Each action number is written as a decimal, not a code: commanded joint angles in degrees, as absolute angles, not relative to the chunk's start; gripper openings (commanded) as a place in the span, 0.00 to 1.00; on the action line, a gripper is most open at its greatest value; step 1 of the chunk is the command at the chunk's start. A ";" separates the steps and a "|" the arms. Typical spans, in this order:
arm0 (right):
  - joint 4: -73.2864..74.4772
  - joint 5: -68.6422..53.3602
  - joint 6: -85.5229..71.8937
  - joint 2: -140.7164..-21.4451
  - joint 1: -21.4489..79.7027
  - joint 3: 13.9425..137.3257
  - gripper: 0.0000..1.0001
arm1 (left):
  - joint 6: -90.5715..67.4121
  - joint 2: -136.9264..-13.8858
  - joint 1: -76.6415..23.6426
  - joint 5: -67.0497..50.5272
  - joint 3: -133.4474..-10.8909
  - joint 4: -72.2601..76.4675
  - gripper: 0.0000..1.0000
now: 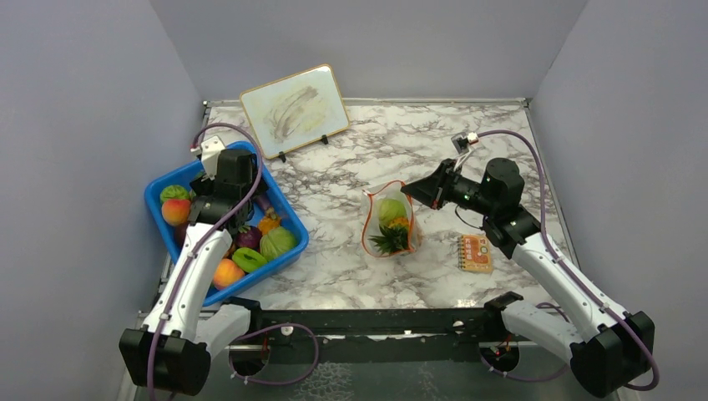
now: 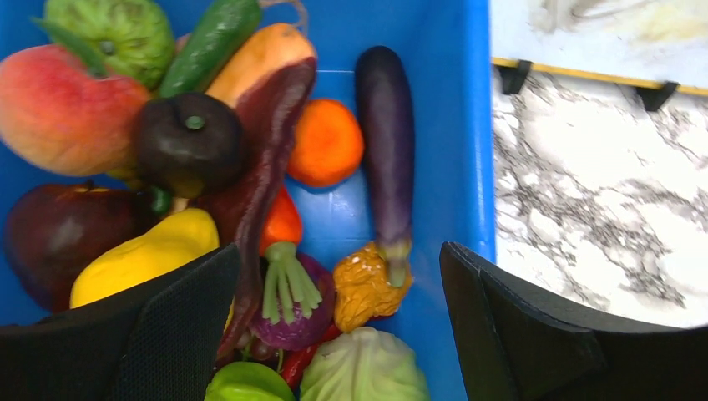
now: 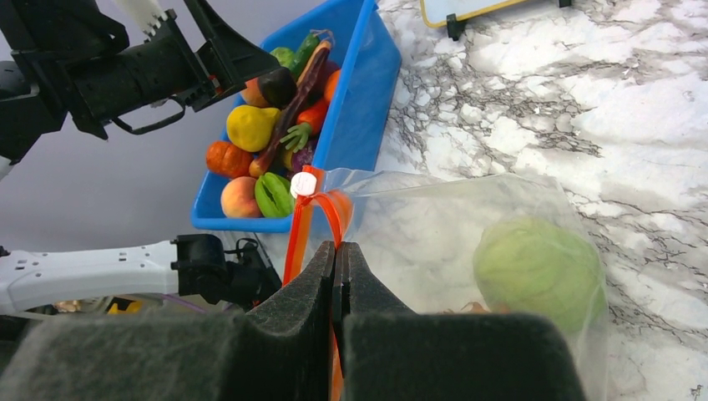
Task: Place the food in the zip-top bag and seal the zipper
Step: Pick up the fake fruit from the bin.
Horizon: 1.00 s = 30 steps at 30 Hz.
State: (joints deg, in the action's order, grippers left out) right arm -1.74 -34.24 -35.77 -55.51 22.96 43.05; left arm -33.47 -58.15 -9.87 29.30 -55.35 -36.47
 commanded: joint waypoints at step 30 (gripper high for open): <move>6.08 -34.24 -31.53 -61.18 23.19 51.52 0.01 | -53.66 -58.91 -4.67 50.33 -50.49 -52.34 0.93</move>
